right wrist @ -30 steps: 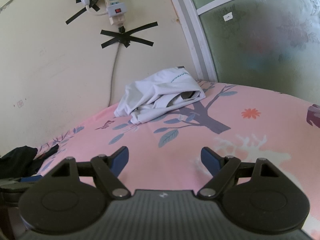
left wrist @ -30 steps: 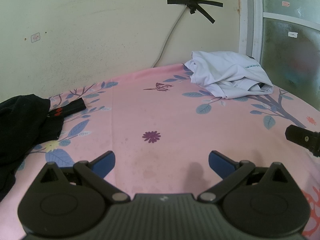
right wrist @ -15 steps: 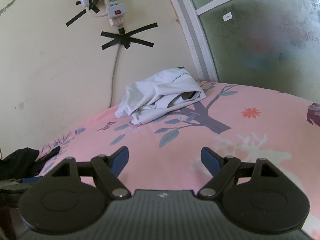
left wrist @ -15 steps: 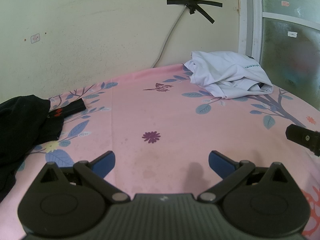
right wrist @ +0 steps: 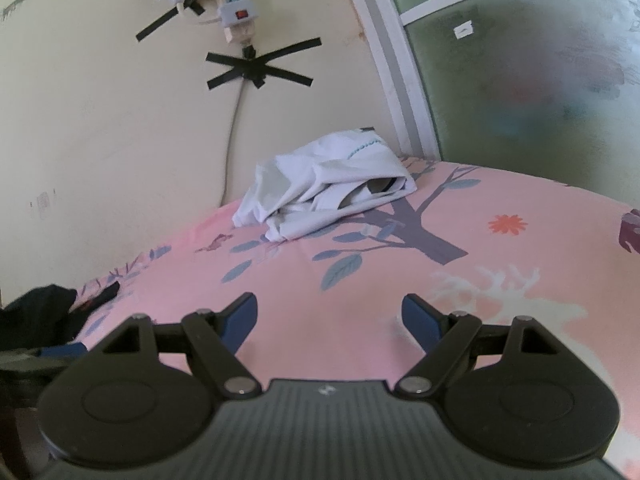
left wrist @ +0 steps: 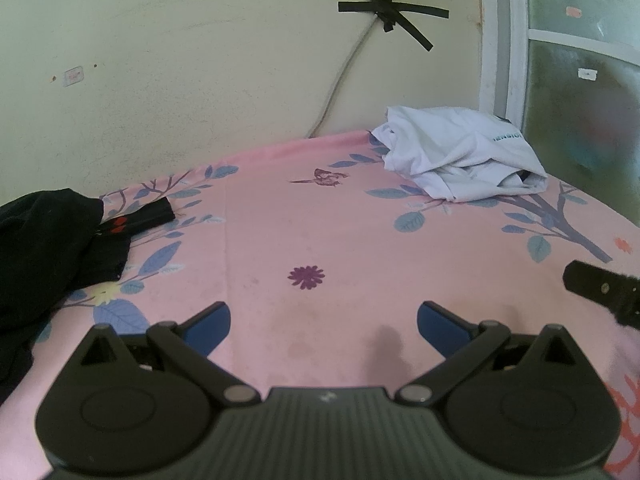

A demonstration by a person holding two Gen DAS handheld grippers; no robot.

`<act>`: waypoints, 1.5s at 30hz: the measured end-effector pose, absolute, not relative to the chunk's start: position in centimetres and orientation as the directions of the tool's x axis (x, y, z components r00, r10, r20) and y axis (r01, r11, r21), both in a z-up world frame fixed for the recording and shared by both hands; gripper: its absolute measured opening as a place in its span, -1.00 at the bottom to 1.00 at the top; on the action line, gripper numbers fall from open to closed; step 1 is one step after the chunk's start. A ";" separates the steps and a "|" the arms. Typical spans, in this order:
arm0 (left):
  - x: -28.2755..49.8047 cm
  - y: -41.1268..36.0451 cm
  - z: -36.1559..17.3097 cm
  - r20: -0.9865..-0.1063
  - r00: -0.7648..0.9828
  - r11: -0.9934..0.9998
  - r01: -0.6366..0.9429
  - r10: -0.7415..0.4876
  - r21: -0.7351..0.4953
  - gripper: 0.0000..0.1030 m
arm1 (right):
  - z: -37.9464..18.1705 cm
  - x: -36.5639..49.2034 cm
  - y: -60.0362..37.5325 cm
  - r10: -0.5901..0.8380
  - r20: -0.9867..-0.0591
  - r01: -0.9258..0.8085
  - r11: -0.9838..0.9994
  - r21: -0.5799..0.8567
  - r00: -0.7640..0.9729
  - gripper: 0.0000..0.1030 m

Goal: Fold small clothes

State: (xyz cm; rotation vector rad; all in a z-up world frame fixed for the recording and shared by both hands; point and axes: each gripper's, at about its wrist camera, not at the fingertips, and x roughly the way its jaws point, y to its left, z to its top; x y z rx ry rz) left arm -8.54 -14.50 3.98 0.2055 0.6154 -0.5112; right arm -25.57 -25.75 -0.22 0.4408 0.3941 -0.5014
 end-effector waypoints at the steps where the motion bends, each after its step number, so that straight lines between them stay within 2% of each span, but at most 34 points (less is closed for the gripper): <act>1: -8.5 -14.4 4.0 -0.597 0.698 0.858 0.513 -0.396 0.032 0.99 | -0.2 -25.4 -25.7 -0.368 -0.465 0.534 0.791 0.300 0.805 0.52; 17: -8.0 -12.7 5.4 -0.572 0.708 0.868 0.496 -0.415 -0.015 1.00 | 2.9 -24.4 -26.5 -0.347 -0.470 0.518 0.800 0.304 0.812 0.52; 27: -7.9 -11.8 6.2 -0.549 0.723 0.874 0.484 -0.420 -0.032 1.00 | 4.2 -23.0 -24.8 -0.349 -0.496 0.491 0.851 0.188 0.795 0.52; 45: -7.7 -12.3 6.2 -0.552 0.746 0.894 0.448 -0.372 0.004 0.99 | 3.8 -23.0 -25.6 -0.328 -0.520 0.493 0.842 0.217 0.789 0.52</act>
